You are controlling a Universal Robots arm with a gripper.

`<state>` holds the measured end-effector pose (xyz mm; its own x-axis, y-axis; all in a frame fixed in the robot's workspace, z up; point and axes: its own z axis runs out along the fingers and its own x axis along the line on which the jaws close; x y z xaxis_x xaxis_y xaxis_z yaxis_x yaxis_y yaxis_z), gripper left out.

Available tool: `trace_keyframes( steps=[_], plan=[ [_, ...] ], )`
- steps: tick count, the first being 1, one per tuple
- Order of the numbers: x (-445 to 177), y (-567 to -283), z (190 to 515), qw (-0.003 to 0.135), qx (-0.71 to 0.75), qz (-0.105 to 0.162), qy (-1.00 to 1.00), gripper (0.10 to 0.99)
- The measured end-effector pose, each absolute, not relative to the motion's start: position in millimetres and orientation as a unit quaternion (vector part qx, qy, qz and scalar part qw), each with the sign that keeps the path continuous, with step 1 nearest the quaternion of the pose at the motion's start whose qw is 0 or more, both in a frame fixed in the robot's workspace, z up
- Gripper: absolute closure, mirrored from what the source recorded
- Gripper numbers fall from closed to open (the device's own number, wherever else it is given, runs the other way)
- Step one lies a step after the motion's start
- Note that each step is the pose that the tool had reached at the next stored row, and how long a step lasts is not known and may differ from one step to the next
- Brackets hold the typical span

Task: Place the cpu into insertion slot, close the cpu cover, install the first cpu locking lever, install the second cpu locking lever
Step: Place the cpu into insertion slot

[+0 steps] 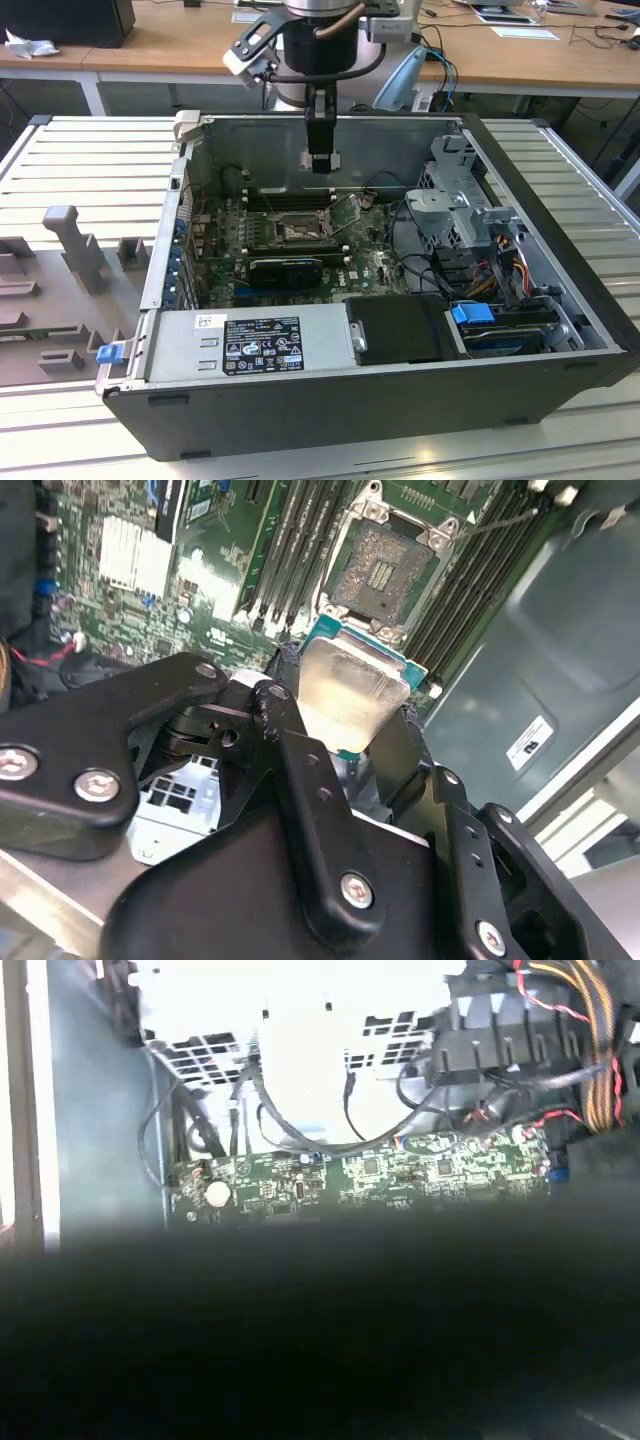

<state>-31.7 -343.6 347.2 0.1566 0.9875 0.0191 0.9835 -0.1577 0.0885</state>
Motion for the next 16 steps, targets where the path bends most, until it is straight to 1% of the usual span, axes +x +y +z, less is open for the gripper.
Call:
trace_keyframes(
  steps=[6,16],
  plan=[
    [-32,-343,343,0.027,0.782,0.033,0.622,0.557],
    [-32,-343,319,0.027,0.782,0.032,0.622,0.557]
  ],
)
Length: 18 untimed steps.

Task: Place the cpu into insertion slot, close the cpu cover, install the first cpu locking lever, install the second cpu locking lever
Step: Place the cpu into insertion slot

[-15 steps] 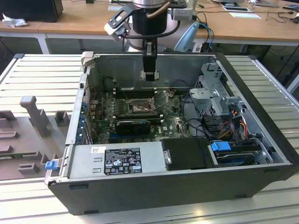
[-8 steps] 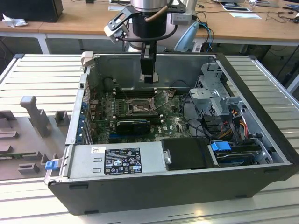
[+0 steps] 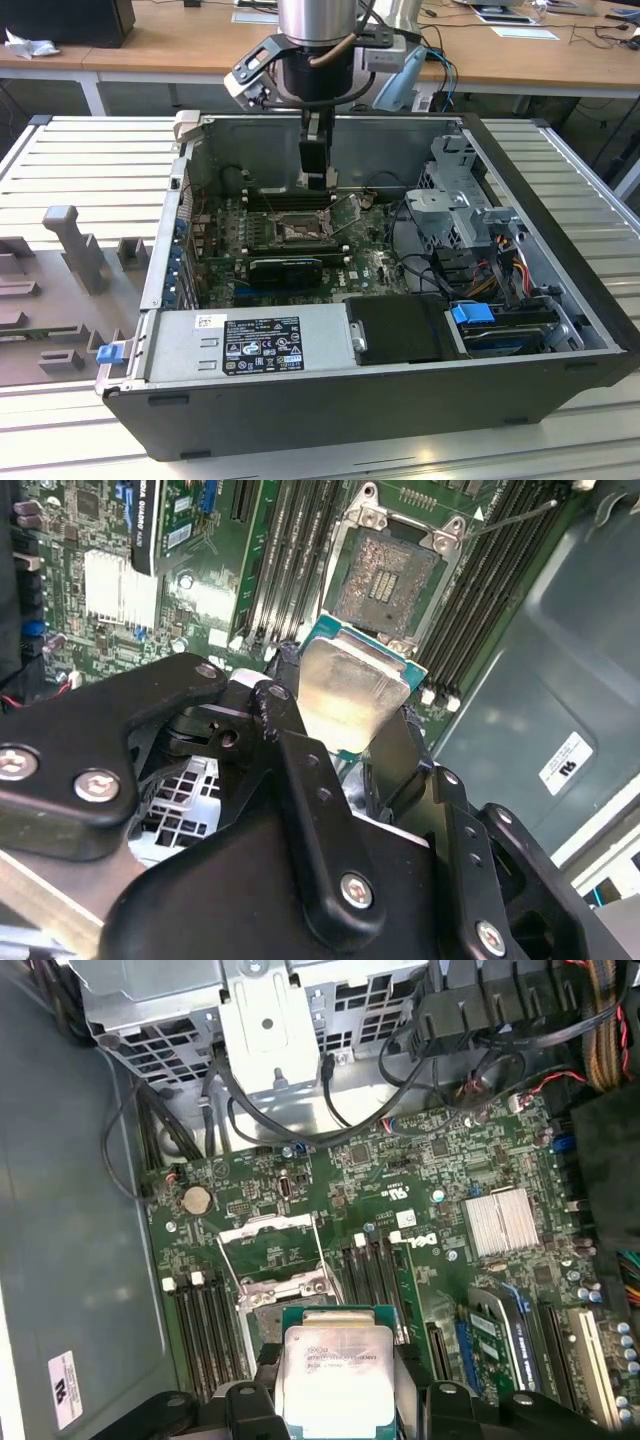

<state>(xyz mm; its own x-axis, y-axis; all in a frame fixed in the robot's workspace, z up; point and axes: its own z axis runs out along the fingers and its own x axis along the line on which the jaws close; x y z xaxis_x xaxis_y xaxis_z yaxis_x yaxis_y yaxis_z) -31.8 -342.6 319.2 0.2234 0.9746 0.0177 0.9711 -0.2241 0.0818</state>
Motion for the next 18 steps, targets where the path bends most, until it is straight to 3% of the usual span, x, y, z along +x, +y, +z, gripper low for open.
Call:
trace_keyframes(
  steps=[18],
  plan=[
    [-32,-343,293,0.022,0.739,0.032,0.673,0.557]
  ],
)
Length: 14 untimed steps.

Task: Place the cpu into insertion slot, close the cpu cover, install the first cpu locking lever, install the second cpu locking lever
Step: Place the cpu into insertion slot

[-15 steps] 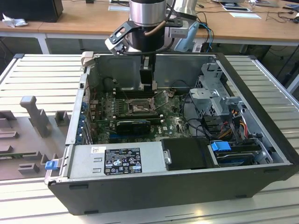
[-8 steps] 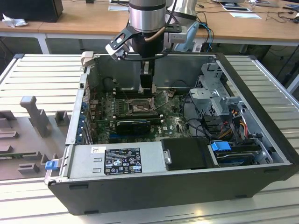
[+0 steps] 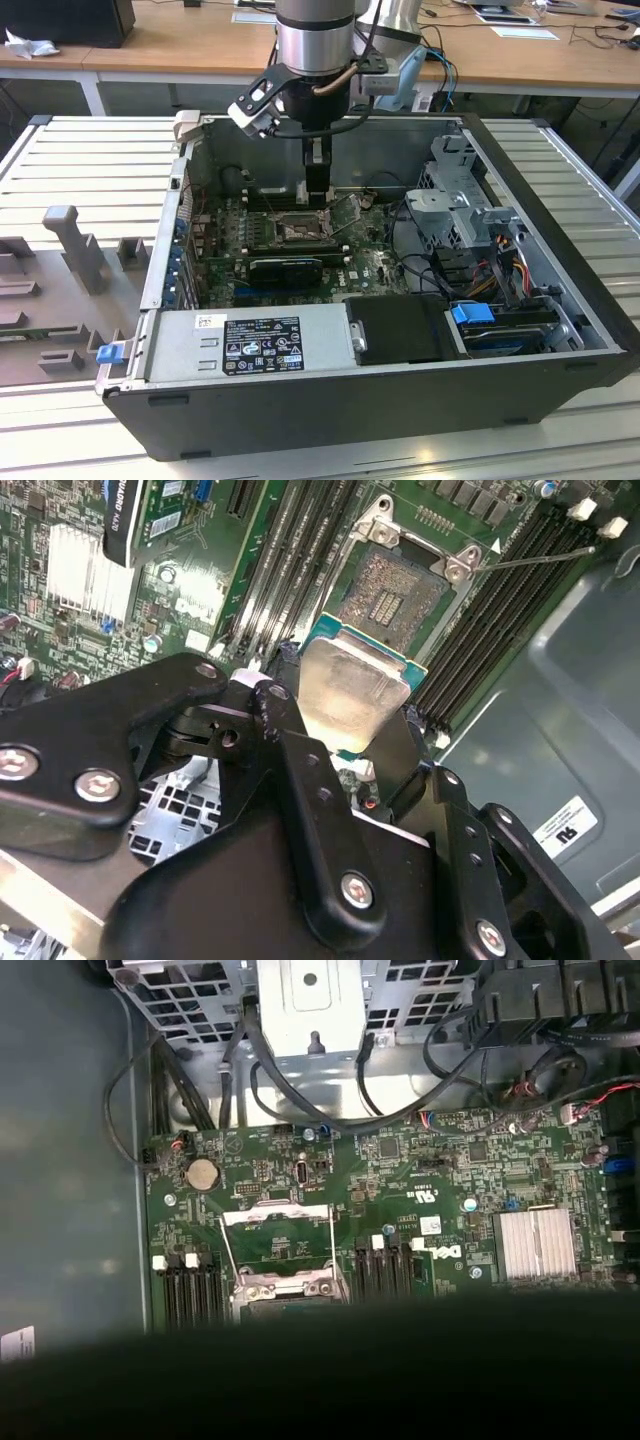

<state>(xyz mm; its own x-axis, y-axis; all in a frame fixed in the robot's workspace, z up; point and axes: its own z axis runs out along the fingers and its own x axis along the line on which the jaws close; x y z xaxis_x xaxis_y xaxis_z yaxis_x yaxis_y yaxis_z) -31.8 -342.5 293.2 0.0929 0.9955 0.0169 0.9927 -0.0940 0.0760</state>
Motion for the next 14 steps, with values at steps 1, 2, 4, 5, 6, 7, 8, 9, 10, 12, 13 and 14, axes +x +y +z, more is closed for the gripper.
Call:
trace_keyframes(
  steps=[1,2,4,5,6,7,8,9,10,12,13,14],
  plan=[
    [-31.8,-342.6,292.8,0.022,0.739,0.032,0.673,0.557],
    [-31.8,-342.5,292.5,0.022,0.739,0.032,0.673,0.557],
    [-31.7,-342.5,291.6,0.022,0.739,0.032,0.673,0.557],
    [-31.8,-342.5,290.6,0.022,0.739,0.032,0.673,0.557],
    [-31.8,-342.5,289.3,0.022,0.739,0.032,0.673,0.557],
    [-31.8,-342.5,288.6,0.022,0.739,0.032,0.673,0.557],
    [-31.8,-342.5,287.8,0.022,0.739,0.031,0.673,0.557],
    [-31.8,-342.5,286.7,0.022,0.739,0.031,0.673,0.557],
    [-31.8,-342.5,285.9,0.022,0.739,0.031,0.673,0.557],
    [-31.8,-342.5,284.4,0.022,0.739,0.031,0.673,0.557],
    [-31.8,-342.5,284.0,0.022,0.739,0.031,0.673,0.557],
    [-31.8,-342.5,283.7,0.022,0.739,0.031,0.673,0.557]
  ],
)
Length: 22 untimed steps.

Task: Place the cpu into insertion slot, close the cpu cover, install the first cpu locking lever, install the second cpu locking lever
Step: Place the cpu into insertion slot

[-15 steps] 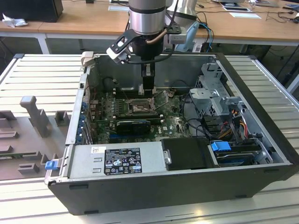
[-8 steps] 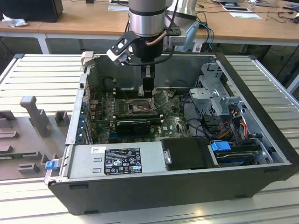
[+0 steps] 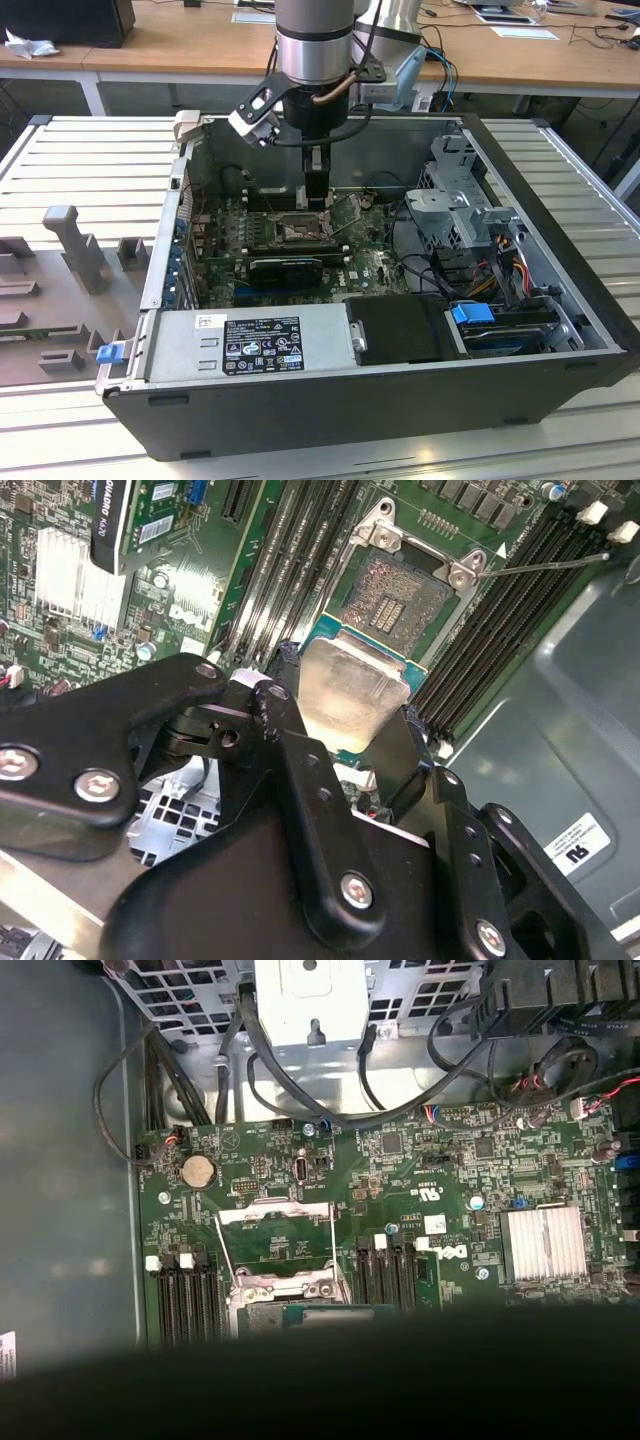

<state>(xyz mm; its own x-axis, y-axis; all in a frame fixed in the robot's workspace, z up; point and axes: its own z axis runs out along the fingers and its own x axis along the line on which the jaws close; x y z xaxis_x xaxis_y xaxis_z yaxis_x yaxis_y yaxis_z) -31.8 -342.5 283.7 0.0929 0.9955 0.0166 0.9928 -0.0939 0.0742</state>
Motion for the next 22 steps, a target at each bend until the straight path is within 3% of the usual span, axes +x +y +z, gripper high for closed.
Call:
trace_keyframes(
  steps=[14,22],
  plan=[
    [-34,-341,272,0.020,0.720,0.032,0.693,0.557],
    [-36,-332,247,0.018,0.702,0.034,0.711,0.557]
  ],
)
